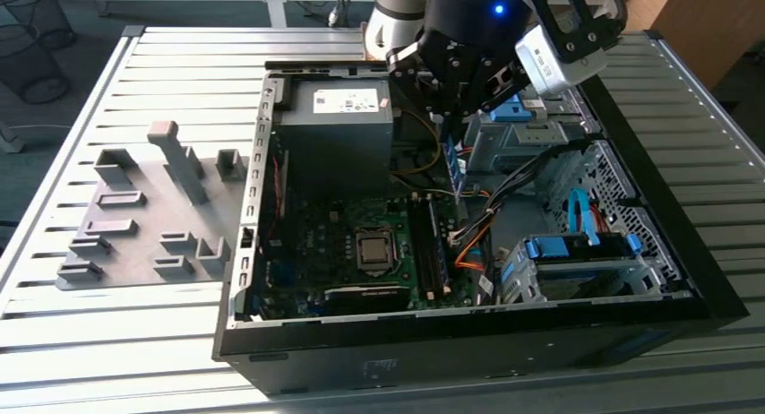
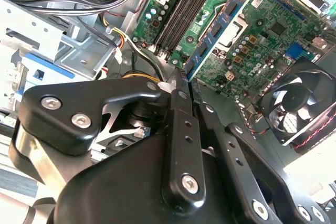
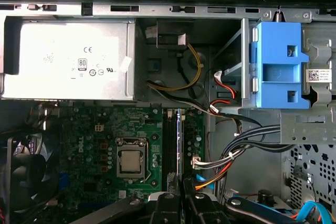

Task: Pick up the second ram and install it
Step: 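Insert the second ram into the second slot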

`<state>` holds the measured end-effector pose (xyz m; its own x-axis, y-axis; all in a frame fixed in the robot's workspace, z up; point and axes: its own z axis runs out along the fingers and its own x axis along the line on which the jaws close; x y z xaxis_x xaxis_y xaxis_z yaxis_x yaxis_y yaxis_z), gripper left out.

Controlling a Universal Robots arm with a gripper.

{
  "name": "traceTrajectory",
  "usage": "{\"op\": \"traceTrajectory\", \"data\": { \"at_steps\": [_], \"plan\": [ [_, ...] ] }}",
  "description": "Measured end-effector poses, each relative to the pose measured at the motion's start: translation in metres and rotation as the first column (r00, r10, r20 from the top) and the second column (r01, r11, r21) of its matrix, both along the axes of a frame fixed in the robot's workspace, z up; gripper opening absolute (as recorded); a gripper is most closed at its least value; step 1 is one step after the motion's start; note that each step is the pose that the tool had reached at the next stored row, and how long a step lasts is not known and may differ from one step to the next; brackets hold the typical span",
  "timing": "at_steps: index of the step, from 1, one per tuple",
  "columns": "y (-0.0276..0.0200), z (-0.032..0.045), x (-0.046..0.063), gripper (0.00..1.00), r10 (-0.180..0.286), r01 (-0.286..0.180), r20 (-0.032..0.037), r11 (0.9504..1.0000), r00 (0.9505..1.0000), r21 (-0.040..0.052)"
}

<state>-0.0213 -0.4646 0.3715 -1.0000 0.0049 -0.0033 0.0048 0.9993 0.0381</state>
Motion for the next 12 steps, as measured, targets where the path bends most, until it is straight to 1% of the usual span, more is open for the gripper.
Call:
{"op": "traceTrajectory", "data": {
  "at_steps": [8, 10, 12],
  "plan": [
    [0.0, -0.0001, 0.0, 0.14, 0.0, 0.0, -0.0005, 1.0, 1.0, -0.0001],
    [0.0, -0.0011, 0.0001, 0.14, 0.0, 0.0, -0.0075, 1.0, 1.0, 0.0004],
    [0.0, -0.0044, 0.0, 0.14, 0.0, 0.0, -0.0133, 1.0, 0.9999, 0.0001]
  ]
}}
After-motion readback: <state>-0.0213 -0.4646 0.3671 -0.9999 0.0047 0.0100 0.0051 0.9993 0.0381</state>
